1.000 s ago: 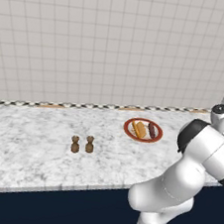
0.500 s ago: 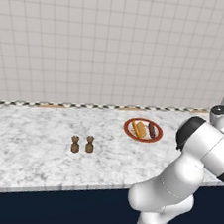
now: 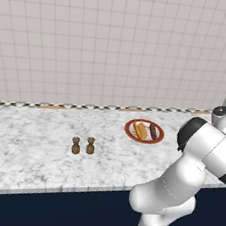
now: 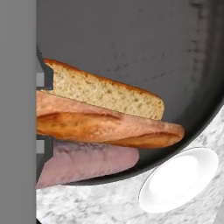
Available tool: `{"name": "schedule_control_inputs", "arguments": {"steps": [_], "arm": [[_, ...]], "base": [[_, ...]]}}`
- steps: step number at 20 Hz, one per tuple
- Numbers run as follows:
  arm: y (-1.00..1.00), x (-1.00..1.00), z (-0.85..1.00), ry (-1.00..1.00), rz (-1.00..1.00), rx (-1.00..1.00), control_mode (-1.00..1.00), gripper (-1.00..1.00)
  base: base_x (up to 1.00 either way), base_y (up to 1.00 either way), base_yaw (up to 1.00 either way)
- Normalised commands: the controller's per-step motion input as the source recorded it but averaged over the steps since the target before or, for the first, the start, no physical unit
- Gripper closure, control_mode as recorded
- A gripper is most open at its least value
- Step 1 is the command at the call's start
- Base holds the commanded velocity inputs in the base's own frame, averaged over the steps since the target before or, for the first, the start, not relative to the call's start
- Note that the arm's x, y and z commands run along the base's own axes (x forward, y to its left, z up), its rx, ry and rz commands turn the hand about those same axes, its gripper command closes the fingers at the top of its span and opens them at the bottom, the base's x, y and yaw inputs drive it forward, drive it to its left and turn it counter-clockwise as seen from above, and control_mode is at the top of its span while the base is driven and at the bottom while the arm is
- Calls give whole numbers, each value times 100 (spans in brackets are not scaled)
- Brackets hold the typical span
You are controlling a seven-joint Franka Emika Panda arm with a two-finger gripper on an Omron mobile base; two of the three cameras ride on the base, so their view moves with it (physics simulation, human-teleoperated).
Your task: Place one bun and one sausage from the bowl on each plate.
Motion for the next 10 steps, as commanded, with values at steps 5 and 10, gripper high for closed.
{"name": "schedule_control_inputs", "arguments": {"steps": [5,10], "arm": [[0,0,0,0,0,0,-100,100],[0,-10,9,0,-1,2,-100,100]], "base": [[0,0,0],[0,0,0]]}}
